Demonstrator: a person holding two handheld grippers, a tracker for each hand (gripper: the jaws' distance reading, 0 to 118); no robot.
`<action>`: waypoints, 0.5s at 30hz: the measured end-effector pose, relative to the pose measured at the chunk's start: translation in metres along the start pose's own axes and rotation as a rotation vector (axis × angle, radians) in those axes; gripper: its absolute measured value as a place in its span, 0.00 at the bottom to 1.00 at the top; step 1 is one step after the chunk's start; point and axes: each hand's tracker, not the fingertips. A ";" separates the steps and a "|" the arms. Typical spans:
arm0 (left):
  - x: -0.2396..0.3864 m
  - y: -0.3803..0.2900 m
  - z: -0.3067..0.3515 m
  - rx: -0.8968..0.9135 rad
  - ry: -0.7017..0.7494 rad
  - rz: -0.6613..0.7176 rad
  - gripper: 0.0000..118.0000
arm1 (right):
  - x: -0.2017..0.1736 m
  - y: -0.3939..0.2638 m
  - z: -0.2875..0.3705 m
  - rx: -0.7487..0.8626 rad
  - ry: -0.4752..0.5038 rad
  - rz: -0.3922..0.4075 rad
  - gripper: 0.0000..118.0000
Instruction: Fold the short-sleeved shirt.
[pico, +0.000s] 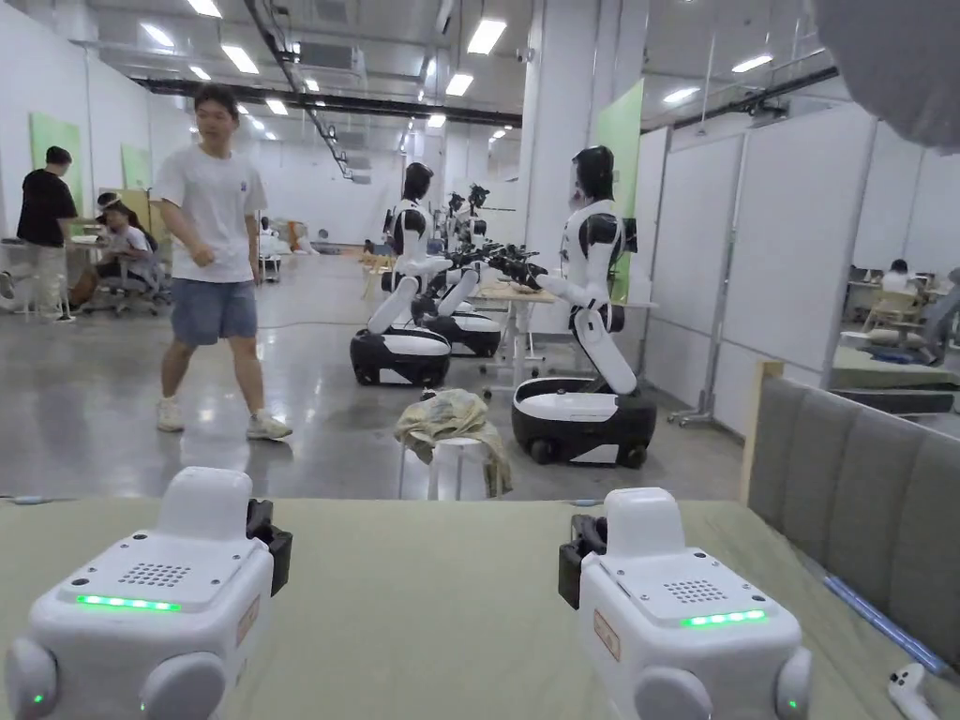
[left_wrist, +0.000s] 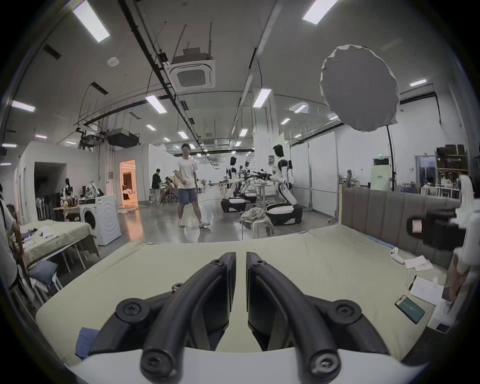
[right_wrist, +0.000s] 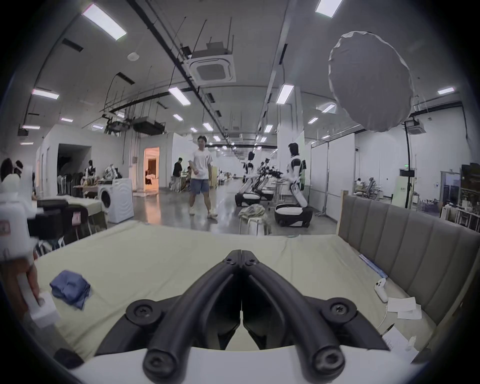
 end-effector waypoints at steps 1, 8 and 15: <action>0.002 0.001 0.000 0.001 0.000 -0.003 0.08 | 0.002 0.003 0.001 0.000 -0.001 0.000 0.00; -0.005 -0.002 0.002 0.006 0.047 -0.041 0.08 | 0.000 0.003 -0.003 0.025 0.008 0.000 0.00; -0.020 -0.002 -0.004 0.022 0.093 -0.045 0.08 | -0.007 -0.001 -0.004 0.026 0.015 0.021 0.01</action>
